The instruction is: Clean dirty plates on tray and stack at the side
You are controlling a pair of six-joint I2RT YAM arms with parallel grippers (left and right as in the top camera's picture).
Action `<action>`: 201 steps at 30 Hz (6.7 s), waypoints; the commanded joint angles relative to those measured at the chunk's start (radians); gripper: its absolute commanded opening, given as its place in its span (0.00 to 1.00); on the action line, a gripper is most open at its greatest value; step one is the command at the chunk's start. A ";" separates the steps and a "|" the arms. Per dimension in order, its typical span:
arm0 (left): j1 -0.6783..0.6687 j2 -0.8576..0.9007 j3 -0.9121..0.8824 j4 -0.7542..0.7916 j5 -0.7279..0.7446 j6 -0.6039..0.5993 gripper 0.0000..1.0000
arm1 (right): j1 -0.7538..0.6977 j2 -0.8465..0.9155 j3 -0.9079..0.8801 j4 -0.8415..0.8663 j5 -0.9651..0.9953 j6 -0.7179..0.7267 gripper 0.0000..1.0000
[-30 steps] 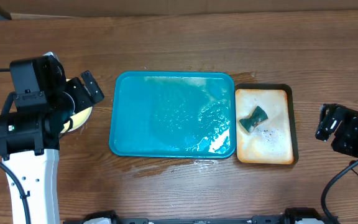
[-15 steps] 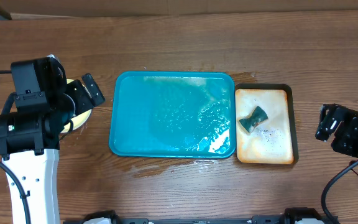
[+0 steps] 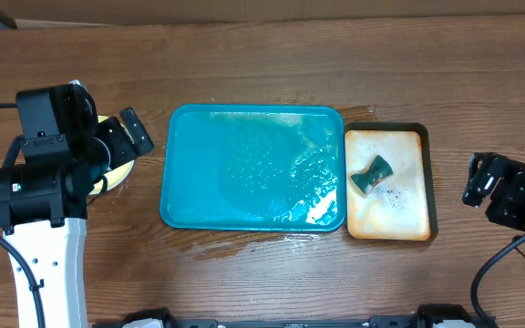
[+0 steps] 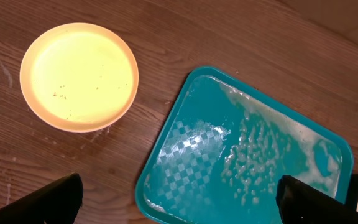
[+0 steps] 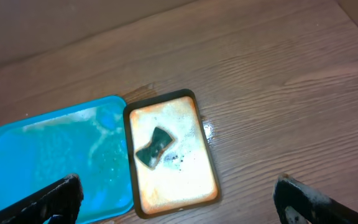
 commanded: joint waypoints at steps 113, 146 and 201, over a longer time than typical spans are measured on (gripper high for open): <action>0.001 -1.227 -1.244 0.885 0.231 0.374 1.00 | 0.003 -0.004 0.012 0.002 0.011 -0.003 1.00; -0.037 -1.228 -1.369 0.872 -0.126 -0.112 1.00 | 0.003 -0.004 0.012 0.002 0.011 -0.003 1.00; -0.248 -1.227 -1.369 0.871 -0.084 0.049 1.00 | 0.003 -0.004 0.012 0.002 0.011 -0.004 1.00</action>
